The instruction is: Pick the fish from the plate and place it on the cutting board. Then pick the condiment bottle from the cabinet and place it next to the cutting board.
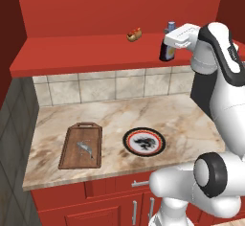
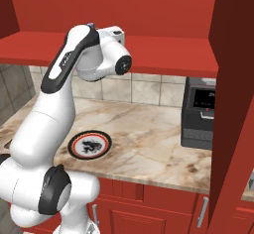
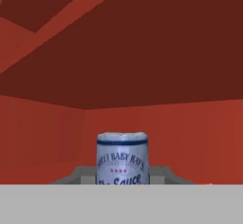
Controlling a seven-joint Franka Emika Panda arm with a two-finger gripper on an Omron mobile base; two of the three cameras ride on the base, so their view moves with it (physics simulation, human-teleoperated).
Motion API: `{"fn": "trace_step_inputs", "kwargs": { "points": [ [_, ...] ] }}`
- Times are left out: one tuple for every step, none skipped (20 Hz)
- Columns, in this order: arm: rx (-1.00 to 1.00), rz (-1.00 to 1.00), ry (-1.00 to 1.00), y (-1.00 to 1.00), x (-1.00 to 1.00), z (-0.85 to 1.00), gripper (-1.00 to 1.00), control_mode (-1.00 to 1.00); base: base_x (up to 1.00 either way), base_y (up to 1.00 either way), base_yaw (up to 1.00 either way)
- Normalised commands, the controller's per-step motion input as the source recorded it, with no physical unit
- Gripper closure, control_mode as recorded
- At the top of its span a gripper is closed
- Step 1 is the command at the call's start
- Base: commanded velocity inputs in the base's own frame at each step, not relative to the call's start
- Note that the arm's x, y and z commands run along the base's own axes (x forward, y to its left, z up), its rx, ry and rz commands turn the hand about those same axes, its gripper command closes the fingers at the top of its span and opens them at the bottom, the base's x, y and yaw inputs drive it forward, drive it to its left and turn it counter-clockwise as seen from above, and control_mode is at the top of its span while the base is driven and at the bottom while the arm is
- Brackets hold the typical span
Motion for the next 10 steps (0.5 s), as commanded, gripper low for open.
{"fn": "trace_step_inputs", "kwargs": {
  "points": [
    [0.00,0.00,0.04,0.00,-0.31,0.03,1.00,-1.00,0.00,0.00,0.00],
    [0.00,0.00,0.04,0.00,-0.32,0.03,1.00,-1.00,0.00,0.00,0.00],
    [0.00,0.00,0.05,0.00,-0.32,0.04,1.00,-1.00,0.00,0.00,0.00],
    [0.00,0.00,0.04,0.00,-0.31,0.04,1.00,-1.00,0.00,0.00,0.00],
    [0.00,0.00,0.04,0.00,-0.32,0.04,1.00,-1.00,0.00,0.00,0.00],
    [0.00,0.00,0.04,0.00,-0.33,0.04,1.00,-1.00,0.00,0.00,0.00],
    [0.00,0.00,0.03,0.00,-0.32,0.04,1.00,-1.00,0.00,0.00,0.00],
    [0.00,0.00,0.02,0.00,-0.32,0.04,1.00,-1.00,0.00,0.00,0.00],
    [0.00,0.00,0.02,0.00,-0.31,0.04,1.00,-1.00,0.00,0.00,0.00],
    [0.00,0.00,0.01,0.00,-0.31,0.05,1.00,-1.00,0.00,0.00,0.00]
  ]
}}
